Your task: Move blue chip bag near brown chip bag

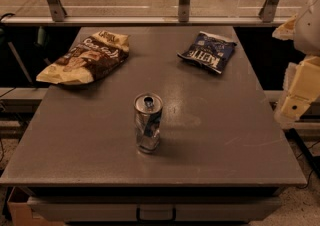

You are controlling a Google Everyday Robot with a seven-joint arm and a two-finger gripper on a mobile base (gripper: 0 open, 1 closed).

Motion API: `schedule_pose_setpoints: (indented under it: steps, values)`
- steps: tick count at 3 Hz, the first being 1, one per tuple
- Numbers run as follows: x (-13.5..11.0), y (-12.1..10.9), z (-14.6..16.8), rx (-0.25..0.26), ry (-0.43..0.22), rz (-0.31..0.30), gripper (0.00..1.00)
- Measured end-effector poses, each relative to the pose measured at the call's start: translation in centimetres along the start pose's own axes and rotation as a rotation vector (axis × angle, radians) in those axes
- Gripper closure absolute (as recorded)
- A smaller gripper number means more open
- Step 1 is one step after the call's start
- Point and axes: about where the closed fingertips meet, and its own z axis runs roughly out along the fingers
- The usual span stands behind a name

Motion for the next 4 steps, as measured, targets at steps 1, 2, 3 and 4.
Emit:
schedule_pose_setpoints:
  steps: [1, 2, 3, 4]
  values:
    - [0.0, 0.0, 0.0, 0.000, 0.000, 0.000, 0.00]
    - [-0.4, -0.8, 0.5, 0.003, -0.034, -0.013, 0.00]
    - [-1.4, -3.6, 2.4, 0.016, -0.064, -0.036, 0.00]
    - [-1.5, -3.6, 2.5, 0.014, -0.074, -0.042, 0.00]
